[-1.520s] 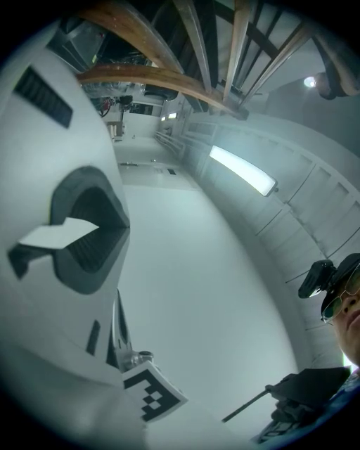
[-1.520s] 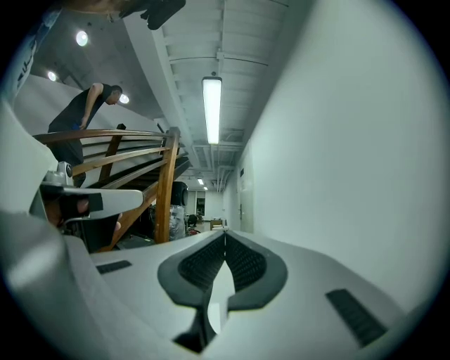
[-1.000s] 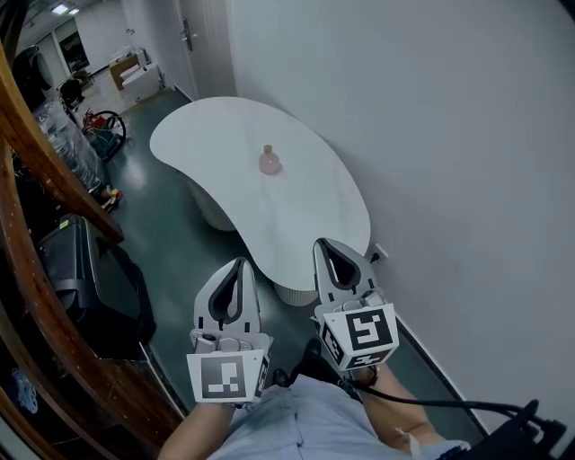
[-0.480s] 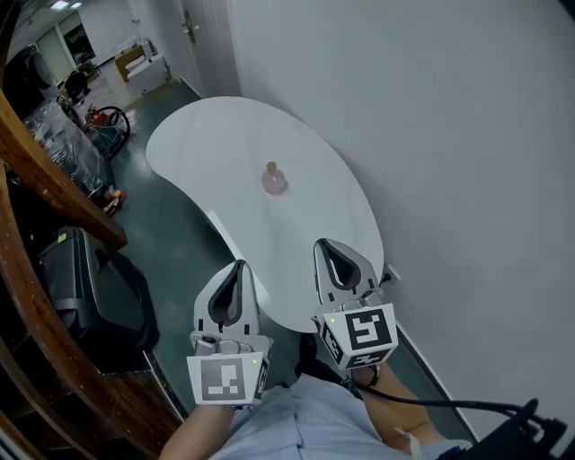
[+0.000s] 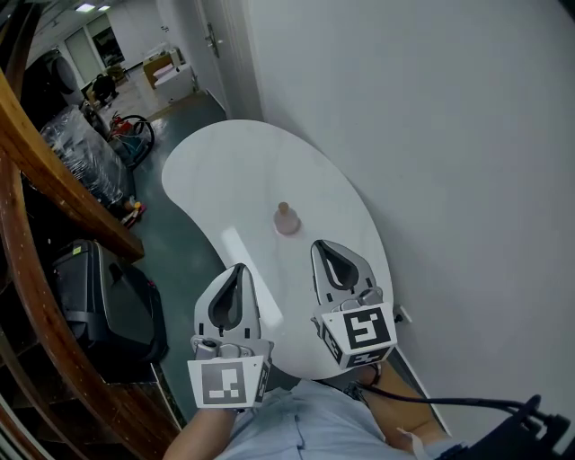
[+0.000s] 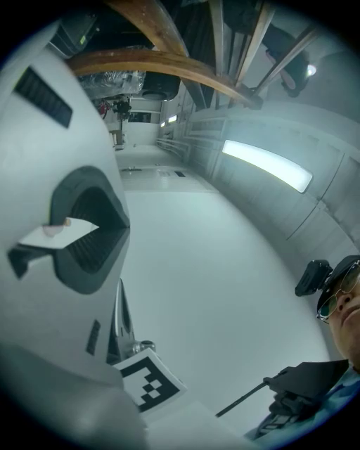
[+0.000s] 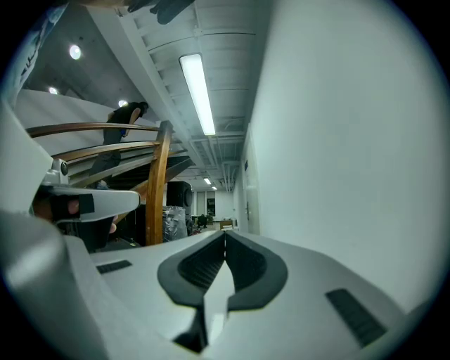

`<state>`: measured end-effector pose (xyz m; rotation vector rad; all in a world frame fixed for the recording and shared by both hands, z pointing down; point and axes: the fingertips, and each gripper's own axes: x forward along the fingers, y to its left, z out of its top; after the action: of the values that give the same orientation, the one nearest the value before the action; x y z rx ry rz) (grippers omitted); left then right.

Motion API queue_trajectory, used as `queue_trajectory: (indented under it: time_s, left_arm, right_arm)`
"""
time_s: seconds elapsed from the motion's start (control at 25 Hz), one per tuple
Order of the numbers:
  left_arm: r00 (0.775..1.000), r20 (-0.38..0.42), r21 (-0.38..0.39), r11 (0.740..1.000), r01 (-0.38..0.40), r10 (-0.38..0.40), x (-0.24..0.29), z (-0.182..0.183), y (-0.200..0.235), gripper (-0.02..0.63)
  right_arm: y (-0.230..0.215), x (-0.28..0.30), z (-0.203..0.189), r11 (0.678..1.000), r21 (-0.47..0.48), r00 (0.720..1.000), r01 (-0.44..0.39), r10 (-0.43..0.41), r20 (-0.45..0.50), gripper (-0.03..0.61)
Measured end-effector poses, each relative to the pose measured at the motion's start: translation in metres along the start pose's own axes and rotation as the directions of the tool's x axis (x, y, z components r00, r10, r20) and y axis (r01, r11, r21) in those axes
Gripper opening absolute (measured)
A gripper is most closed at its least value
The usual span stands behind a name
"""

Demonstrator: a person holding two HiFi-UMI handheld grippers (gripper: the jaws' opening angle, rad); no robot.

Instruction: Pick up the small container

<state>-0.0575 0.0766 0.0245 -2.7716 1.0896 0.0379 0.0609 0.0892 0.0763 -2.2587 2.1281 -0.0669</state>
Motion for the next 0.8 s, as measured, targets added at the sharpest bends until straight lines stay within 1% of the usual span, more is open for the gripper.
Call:
queue_trajectory:
  time_s: [0.08,0.16,0.2,0.32,0.36,0.48,0.52,0.56,0.68,0.8]
  left_arm:
    - [1.000,0.004,0.030,0.999,-0.014,0.014,0.004,-0.001,0.001,-0.001]
    - [1.000,-0.003,0.039,0.999,-0.028,0.028,0.007,-0.003,0.003,0.000]
    - [0.999,-0.007,0.029,0.999,-0.036,0.036,0.008,-0.003,0.003,-0.002]
    - [0.997,-0.026,-0.054,0.996,-0.072,0.070,0.013,-0.004,0.006,-0.002]
    - [0.997,-0.029,-0.055,0.996,-0.077,0.075,0.014,-0.005,0.008,-0.002]
    - [0.998,-0.031,0.023,0.998,-0.062,0.063,0.018,-0.013,0.016,0.000]
    - [0.998,-0.035,0.032,0.998,-0.058,0.059,0.021,-0.016,0.018,0.000]
    - [0.998,-0.041,0.029,0.998,-0.054,0.056,0.024,-0.020,0.019,0.000]
    - [0.997,-0.064,-0.021,0.999,-0.049,0.048,0.033,-0.030,0.021,0.000]
    - [0.997,-0.074,-0.005,1.000,-0.018,0.018,0.042,-0.040,0.024,0.000]
  right_arm:
    - [-0.005,0.007,0.002,1.000,-0.001,1.000,-0.017,0.017,0.006,0.002]
    - [-0.007,0.014,0.002,1.000,0.001,0.999,-0.031,0.031,0.011,0.002]
    - [-0.008,0.017,0.002,0.999,0.002,0.999,-0.037,0.037,0.011,0.002]
    - [-0.007,0.027,0.001,0.999,0.004,0.999,-0.052,0.052,0.005,0.002]
    - [-0.007,0.030,-0.001,0.998,0.006,0.998,-0.057,0.057,0.001,0.002]
    - [-0.005,0.037,-0.010,0.998,0.008,0.998,-0.066,0.066,-0.018,0.002]
    - [-0.004,0.041,-0.013,0.998,0.008,0.998,-0.065,0.065,-0.026,0.002]
    - [-0.005,0.044,-0.017,0.998,0.009,0.997,-0.062,0.063,-0.034,0.002]
    - [-0.008,0.054,-0.028,0.999,0.008,0.997,-0.052,0.052,-0.062,0.002]
    - [-0.010,0.060,-0.039,0.999,0.005,0.995,-0.046,0.046,-0.089,0.002]
